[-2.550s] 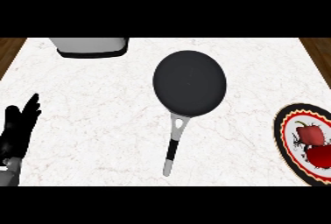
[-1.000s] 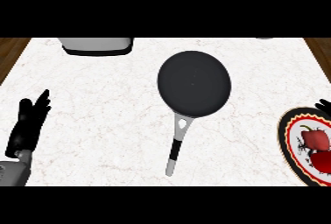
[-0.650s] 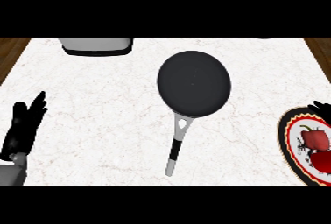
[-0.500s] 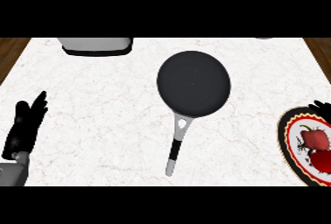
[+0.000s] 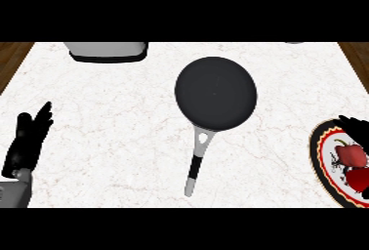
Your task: Pick the bell pepper from the plate and place it in the pan
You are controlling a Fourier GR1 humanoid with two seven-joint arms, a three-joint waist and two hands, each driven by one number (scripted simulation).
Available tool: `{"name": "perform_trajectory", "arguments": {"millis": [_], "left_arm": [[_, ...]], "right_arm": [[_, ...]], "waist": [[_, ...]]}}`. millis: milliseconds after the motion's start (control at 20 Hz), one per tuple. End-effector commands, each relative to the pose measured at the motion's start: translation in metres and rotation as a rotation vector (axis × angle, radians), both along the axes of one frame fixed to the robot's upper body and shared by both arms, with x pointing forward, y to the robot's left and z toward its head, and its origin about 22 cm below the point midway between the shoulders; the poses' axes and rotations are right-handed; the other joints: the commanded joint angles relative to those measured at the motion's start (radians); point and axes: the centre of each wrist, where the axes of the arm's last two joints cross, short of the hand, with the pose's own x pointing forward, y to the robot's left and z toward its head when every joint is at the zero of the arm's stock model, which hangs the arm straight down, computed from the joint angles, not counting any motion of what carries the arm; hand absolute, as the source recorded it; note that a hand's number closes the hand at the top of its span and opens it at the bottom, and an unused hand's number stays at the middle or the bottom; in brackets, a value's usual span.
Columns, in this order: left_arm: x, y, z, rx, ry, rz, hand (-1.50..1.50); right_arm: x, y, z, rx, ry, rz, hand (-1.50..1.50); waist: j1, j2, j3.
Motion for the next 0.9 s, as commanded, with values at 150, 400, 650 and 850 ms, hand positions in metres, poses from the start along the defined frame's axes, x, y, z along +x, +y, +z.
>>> {"name": "perform_trajectory", "arguments": {"millis": [150, 400, 650, 850], "left_arm": [[0.005, 0.002, 0.007, -0.004, 0.020, -0.003, 0.00], [0.004, -0.002, 0.003, 0.000, 0.004, 0.004, 0.00], [-0.017, -0.005, 0.000, -0.005, -0.006, 0.000, 0.00], [-0.008, 0.005, -0.008, -0.005, 0.009, 0.006, 0.00]], "right_arm": [[0.017, -0.015, 0.001, 0.011, -0.018, 0.000, -1.50], [0.011, -0.016, -0.011, -0.014, 0.016, -0.003, -1.50], [0.019, -0.004, -0.025, -0.032, 0.026, -0.045, -1.50], [0.019, -0.005, -0.057, -0.060, 0.044, -0.051, -1.50]], "waist": [[0.000, 0.000, 0.000], [-0.002, 0.000, 0.000], [0.002, -0.001, 0.000], [0.003, 0.001, 0.000]]}}
